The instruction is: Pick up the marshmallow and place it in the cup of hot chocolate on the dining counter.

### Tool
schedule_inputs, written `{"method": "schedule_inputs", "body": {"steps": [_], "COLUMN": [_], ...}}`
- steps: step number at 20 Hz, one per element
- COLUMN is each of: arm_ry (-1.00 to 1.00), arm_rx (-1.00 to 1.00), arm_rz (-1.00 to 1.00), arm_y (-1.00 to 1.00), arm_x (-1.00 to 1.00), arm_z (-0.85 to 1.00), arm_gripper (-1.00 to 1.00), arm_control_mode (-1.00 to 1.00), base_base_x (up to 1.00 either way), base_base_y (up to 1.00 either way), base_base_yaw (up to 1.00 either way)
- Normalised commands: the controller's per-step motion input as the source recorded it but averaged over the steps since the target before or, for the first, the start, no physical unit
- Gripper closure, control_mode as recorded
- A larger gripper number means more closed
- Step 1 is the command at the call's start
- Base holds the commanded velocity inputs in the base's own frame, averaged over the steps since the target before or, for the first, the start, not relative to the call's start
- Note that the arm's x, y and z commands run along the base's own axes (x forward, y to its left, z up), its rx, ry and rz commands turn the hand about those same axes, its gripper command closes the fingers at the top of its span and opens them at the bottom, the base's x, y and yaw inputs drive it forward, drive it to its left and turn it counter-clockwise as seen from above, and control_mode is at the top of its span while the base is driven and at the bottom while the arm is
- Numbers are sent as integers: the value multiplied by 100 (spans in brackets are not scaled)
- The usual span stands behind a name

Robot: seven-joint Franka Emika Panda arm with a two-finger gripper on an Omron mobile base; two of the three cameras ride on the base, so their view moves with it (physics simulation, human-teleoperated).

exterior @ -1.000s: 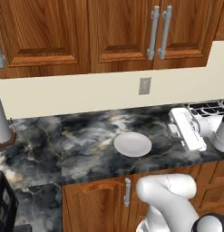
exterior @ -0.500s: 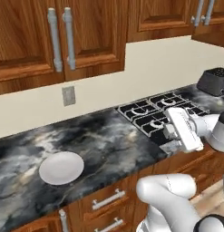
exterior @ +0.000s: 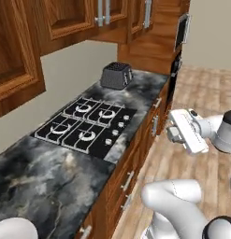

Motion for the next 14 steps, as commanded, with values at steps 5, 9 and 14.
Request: {"method": "schedule_inputs", "body": {"steps": [5,9,14], "arm_ry": [0,0,0], "arm_rx": [0,0,0], "arm_rz": [0,0,0], "arm_y": [0,0,0], "arm_x": [0,0,0], "arm_z": [0,0,0], "arm_gripper": [100,100,100], "arm_control_mode": [100,100,100], "base_base_x": [0,0,0], "base_base_y": [0,0,2], "base_base_yaw": [-100,-100,-100]}}
